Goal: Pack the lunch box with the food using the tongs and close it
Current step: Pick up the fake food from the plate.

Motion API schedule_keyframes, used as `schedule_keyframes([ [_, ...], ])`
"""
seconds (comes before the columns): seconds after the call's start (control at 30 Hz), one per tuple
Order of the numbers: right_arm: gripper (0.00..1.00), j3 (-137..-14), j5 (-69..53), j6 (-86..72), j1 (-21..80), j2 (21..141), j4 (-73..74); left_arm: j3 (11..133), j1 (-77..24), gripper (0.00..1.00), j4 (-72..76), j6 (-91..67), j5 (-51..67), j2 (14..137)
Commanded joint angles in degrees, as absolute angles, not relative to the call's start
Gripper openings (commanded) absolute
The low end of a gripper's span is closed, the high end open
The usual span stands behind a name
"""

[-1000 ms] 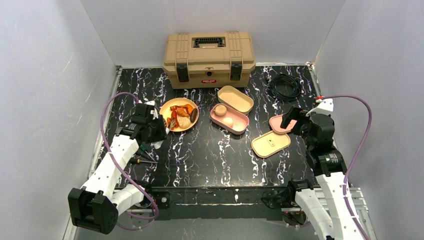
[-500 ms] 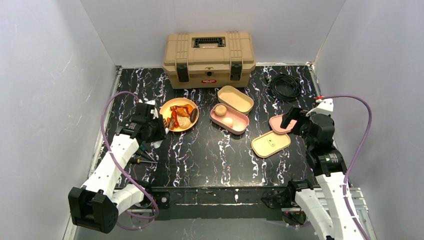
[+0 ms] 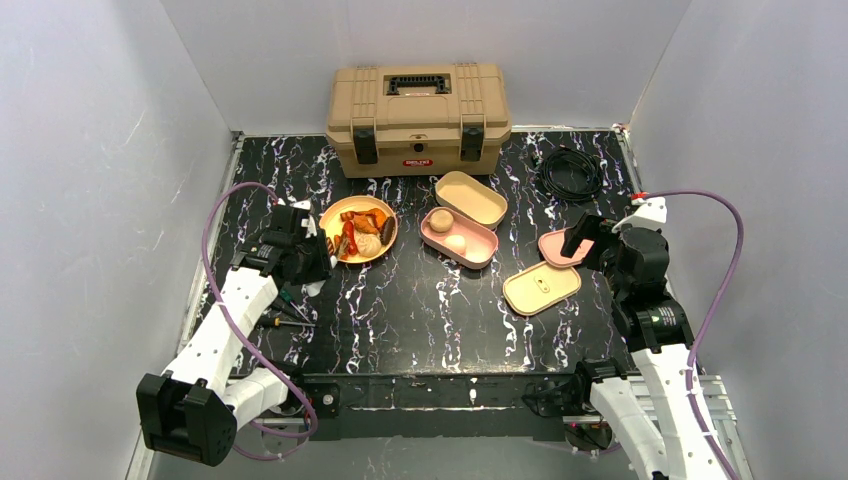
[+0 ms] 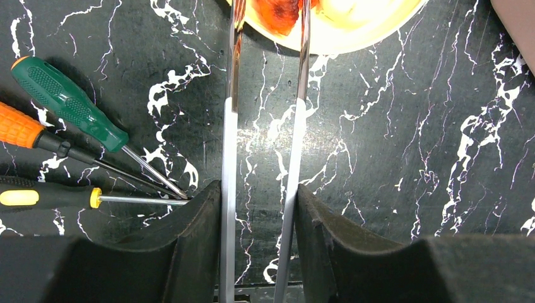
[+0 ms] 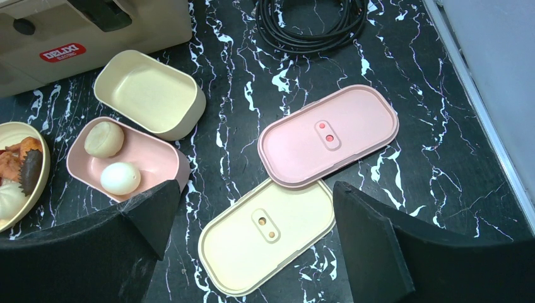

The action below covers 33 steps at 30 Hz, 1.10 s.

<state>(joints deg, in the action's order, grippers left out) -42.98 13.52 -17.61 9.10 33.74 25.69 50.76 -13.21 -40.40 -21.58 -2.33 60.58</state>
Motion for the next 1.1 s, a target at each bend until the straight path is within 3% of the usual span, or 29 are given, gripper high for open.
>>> schedule_keyframes([
  [0.0,1.00,-45.00,13.82,-16.81,8.96,33.14,25.07,53.00,-12.89,0.40,-40.79,-21.05,-2.02,60.64],
  [0.27,1.00,-44.91,13.87,-16.81,8.96,33.22,25.12,52.91,-12.86,0.46,-40.78,-20.92,-1.93,60.78],
  [0.37,1.00,-44.91,13.73,-16.79,8.96,33.14,25.14,52.87,-12.91,0.37,-40.70,-21.01,-2.18,60.54],
  [0.5,1.00,-45.00,13.82,-16.79,8.96,33.15,25.14,52.74,-12.87,0.11,-40.28,-20.72,-1.76,60.25],
  [0.6,1.00,-45.00,13.88,-16.79,8.96,33.10,25.22,52.75,-12.89,0.01,-40.17,-20.66,-1.54,60.22],
  [1.07,1.00,-45.09,14.02,-16.79,8.96,32.95,25.32,53.46,-12.85,0.00,-40.29,-20.48,-2.11,56.45],
])
